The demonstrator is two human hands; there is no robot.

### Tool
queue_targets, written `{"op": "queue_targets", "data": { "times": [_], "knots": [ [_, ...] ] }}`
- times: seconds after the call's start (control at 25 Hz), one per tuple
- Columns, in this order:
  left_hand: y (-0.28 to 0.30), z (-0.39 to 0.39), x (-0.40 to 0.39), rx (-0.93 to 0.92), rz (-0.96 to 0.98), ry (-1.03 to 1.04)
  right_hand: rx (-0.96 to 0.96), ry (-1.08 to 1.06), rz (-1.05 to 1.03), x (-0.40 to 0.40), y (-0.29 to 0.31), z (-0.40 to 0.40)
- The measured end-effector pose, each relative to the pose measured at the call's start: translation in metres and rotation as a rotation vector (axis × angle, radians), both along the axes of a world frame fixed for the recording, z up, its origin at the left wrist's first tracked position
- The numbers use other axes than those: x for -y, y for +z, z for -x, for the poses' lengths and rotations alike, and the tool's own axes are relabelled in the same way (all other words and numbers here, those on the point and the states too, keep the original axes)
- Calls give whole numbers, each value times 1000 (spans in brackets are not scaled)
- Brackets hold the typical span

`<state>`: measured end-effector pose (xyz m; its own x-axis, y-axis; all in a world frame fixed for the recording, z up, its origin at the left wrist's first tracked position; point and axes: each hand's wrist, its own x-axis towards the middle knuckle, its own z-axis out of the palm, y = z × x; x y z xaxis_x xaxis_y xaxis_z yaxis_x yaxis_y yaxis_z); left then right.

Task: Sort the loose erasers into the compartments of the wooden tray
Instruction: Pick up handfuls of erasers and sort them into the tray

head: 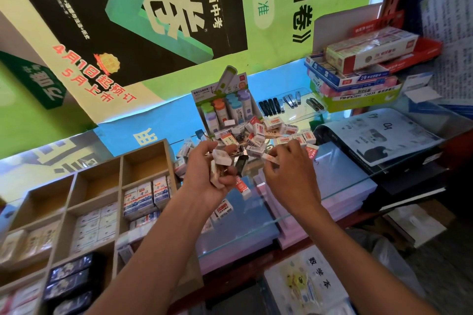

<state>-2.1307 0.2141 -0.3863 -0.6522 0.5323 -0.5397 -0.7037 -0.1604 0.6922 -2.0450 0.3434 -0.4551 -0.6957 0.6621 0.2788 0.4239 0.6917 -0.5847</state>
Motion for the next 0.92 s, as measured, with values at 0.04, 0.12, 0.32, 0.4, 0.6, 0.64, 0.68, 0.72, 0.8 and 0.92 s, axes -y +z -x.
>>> {"op": "queue_targets", "data": {
  "times": [0.04, 0.12, 0.32, 0.4, 0.6, 0.64, 0.68, 0.72, 0.8, 0.92],
  "knots": [
    [1, -4, 4, 3, -2, 7, -15, 3, 2, 1, 0, -1],
    [5, -12, 15, 13, -15, 44, -96, 0, 32, 4, 2, -3],
    [15, -23, 54, 29, -74, 134, -334, -102, 45, 6, 0, -7],
    [21, -30, 75, -19, -75, 123, -384, -93, 8, 11, 5, -10],
    [47, -45, 124, -247, -20, 82, -627, 199, 193, 97, 63, -16],
    [52, -48, 133, -280, -7, 82, -629, 283, 258, 125, 75, -17],
    [54, -51, 142, -305, -9, 72, -630, 355, 301, 152, 83, -17],
    [55, -52, 156, -326, -10, 57, -643, 411, 339, 181, 88, -17],
    [55, -53, 191, -362, 9, 60, -678, 458, 460, 230, 93, -18],
    [54, -49, 255, -359, 14, 136, -604, 520, 560, 286, 101, -15]
  ]
}}
